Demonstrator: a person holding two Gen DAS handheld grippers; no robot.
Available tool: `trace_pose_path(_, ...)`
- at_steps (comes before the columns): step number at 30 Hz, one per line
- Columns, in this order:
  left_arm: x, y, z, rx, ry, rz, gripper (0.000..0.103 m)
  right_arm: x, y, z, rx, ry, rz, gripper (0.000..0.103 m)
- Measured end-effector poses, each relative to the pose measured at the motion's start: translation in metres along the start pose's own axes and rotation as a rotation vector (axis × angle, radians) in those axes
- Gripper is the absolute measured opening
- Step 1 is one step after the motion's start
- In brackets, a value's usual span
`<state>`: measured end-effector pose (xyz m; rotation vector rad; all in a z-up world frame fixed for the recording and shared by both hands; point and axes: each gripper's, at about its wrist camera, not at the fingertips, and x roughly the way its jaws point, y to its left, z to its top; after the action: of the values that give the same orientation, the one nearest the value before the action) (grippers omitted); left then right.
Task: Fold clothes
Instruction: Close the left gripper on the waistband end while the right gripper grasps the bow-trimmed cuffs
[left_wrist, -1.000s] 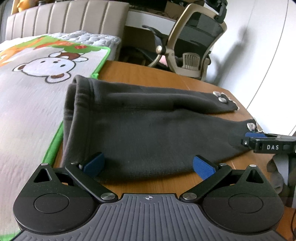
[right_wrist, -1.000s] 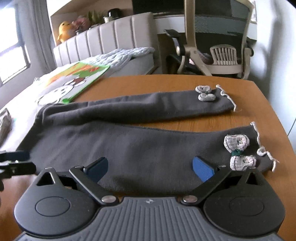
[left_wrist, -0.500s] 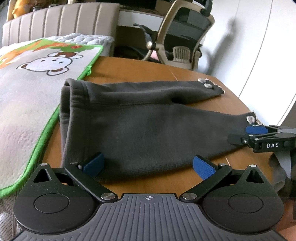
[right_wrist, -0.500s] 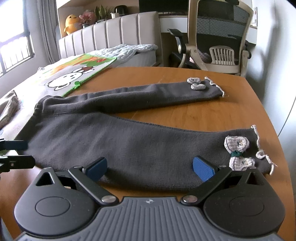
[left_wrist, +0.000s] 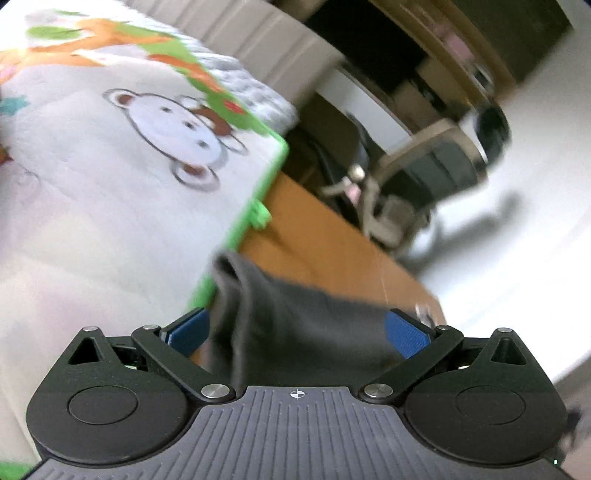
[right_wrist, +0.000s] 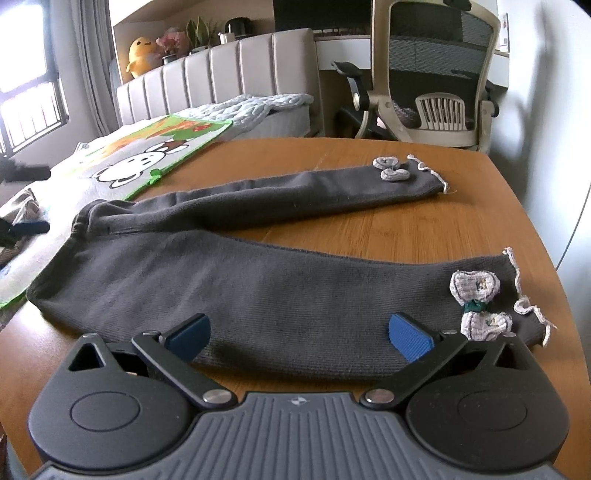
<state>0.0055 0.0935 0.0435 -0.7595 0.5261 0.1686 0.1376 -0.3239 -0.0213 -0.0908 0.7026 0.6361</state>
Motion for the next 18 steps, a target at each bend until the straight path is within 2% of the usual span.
trace_pose_path(3,0.012,-0.001,0.020,0.023,-0.020,0.023,0.103,-0.001,-0.003,-0.001,0.013,-0.006,0.012,0.103)
trace_pose_path(9,0.072,-0.012,0.027,0.072,0.094,0.137,0.103,-0.003,-0.009,0.000,0.045,-0.014,0.044,0.103)
trace_pose_path(13,0.091,-0.005,0.020,0.051,0.125,0.147,0.099,-0.009,-0.030,0.025,0.121,-0.049,0.097,0.102)
trace_pose_path(14,0.091,-0.006,0.018,0.062,0.118,0.149,0.096,-0.011,-0.037,0.037,0.131,-0.073,0.090,0.102)
trace_pose_path(16,0.091,-0.007,0.017,0.073,0.108,0.152,0.066,-0.011,-0.052,0.067,0.141,-0.123,0.059,0.102)
trace_pose_path(18,0.089,-0.003,0.017,0.053,0.102,0.146,0.058,-0.002,-0.065,0.095,0.125,-0.157,0.014,0.101)
